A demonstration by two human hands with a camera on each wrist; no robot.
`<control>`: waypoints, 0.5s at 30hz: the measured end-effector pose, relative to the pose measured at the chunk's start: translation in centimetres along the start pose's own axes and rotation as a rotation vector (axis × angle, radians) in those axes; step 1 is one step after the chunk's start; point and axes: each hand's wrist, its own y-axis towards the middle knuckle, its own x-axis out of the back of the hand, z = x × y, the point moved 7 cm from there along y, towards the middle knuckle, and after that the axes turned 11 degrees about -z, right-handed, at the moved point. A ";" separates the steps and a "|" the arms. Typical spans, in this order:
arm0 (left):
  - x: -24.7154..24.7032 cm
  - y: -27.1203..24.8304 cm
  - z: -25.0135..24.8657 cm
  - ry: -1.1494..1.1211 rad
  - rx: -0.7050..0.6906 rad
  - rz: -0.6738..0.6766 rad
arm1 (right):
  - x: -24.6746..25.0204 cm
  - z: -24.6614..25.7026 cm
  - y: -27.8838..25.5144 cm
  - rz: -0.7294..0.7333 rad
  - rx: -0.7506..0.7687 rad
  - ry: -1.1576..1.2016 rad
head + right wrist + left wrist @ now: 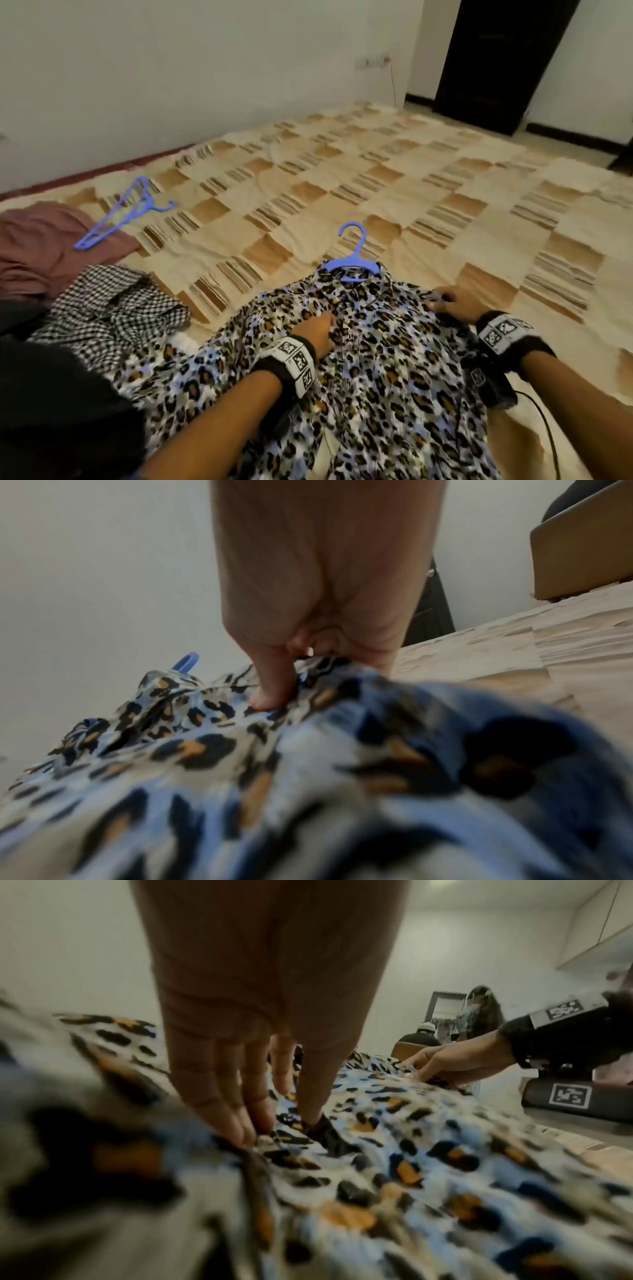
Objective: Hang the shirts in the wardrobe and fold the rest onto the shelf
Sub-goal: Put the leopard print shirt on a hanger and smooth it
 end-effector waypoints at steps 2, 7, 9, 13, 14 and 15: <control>-1.4 1.4 0.9 0.040 0.055 0.056 | -1.4 -1.8 1.9 -0.008 -0.057 -0.135; -1.9 3.1 2.6 -0.019 0.070 0.025 | -2.3 4.8 2.3 -0.177 0.110 -0.251; -2.1 3.5 2.6 -0.057 0.079 0.018 | -3.6 9.6 1.0 -0.166 0.206 -0.186; -2.6 3.6 1.5 -0.087 0.105 -0.022 | -9.3 13.9 -1.0 0.058 0.220 -0.298; -2.9 3.5 1.3 -0.095 0.111 -0.019 | -10.6 13.7 -1.0 0.097 0.179 -0.311; -3.0 3.5 1.1 -0.086 0.119 -0.015 | -11.7 13.2 -0.9 0.116 0.137 -0.322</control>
